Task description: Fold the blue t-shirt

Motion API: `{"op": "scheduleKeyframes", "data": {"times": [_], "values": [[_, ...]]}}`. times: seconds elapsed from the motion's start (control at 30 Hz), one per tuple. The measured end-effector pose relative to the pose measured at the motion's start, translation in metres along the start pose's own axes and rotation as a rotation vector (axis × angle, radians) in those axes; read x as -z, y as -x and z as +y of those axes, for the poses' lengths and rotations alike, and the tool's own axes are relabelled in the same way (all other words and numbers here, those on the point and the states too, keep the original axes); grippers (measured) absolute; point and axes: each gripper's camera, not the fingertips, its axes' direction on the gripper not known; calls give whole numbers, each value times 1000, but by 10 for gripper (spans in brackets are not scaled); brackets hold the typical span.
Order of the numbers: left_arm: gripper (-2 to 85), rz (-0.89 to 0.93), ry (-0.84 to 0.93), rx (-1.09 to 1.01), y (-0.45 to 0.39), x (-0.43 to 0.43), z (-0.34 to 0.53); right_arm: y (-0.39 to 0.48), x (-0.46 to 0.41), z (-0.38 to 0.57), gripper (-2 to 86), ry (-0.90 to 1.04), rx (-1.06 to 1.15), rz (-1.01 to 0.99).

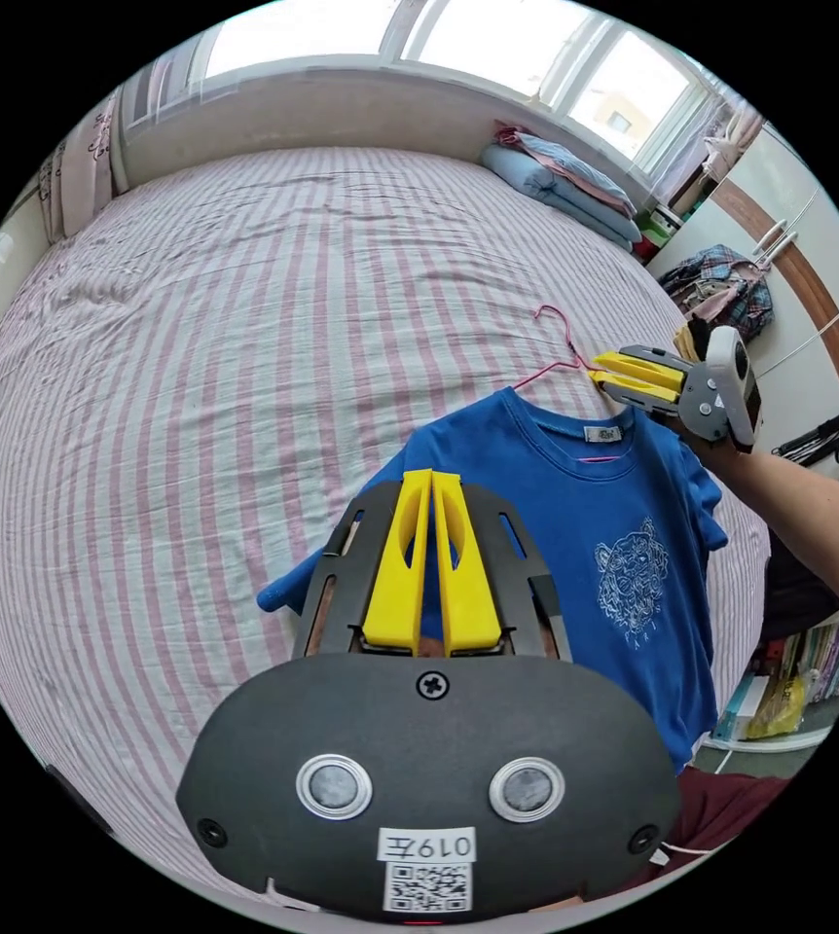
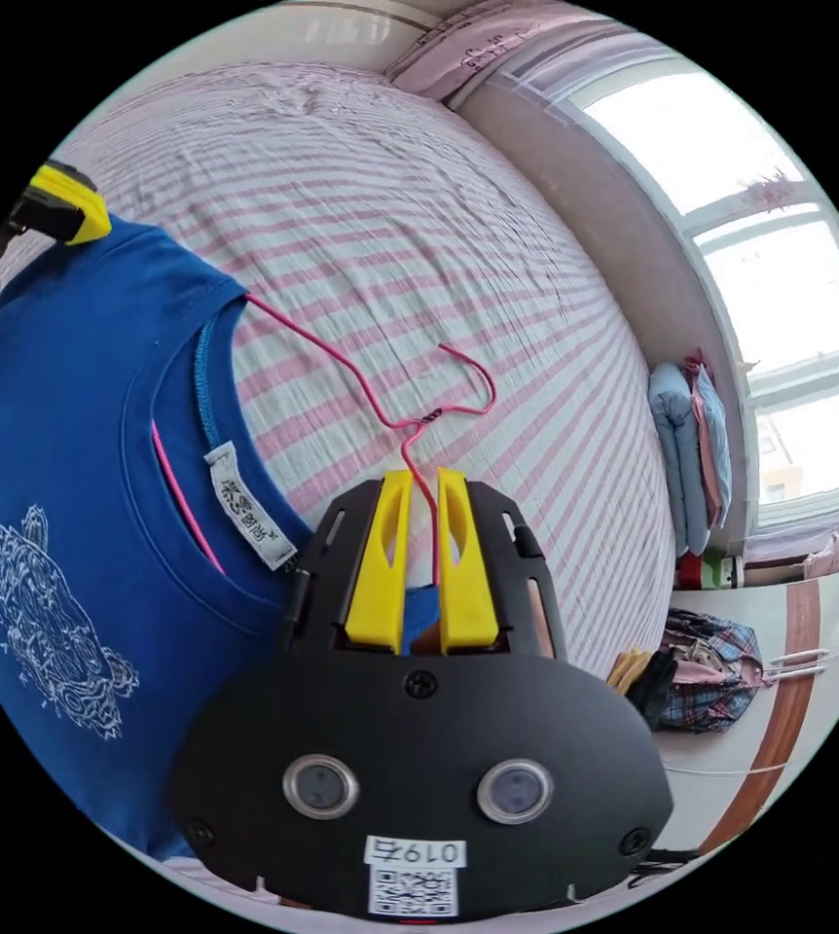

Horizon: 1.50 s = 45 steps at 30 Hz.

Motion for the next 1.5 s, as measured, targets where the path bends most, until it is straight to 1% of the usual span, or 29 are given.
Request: {"op": "scheduleKeyframes", "data": {"times": [0.07, 0.13, 0.2, 0.37, 0.63, 0.77, 0.8, 0.87, 0.93, 1.17, 1.3, 1.5], "values": [[6, -23, 22, 8, -3, -8, 2, 9, -1, -2, 16, -1, 51, 71], [6, -63, 55, 13, -9, -17, 6, 3, -2, -3, 4, 0, 10, 31], [6, -75, 65, 14, -13, -21, 10, -14, -2, -1, -3, 7, -78, -49], [6, -85, 79, 65, -18, -24, 13, -22, -6, 22, -8, 27, -109, -64], [6, -114, 126, 96, -26, -20, 5, -38, -14, 73, -8, 100, -327, -88], [6, -101, 145, 95, -23, -12, 1, -45, -20, 96, -9, 160, -466, -62], [6, -99, 150, 90, -23, -9, -1, -53, -21, 106, -9, 168, -531, -62], [6, -94, 155, 86, -21, -3, -2, -61, -17, 119, -9, 130, -575, -93], [6, -94, 154, 82, -20, 5, -3, -58, -15, 123, -10, 119, -544, -88], [7, -117, 159, 86, -18, 33, -5, -41, -8, 137, -9, 49, -563, -137], [7, -96, 188, 81, -9, 55, -9, -40, -7, 144, -10, -1, -646, -165], [7, -131, 199, 51, -5, 93, -6, -45, 12, 149, -10, -91, -687, -119]]}}
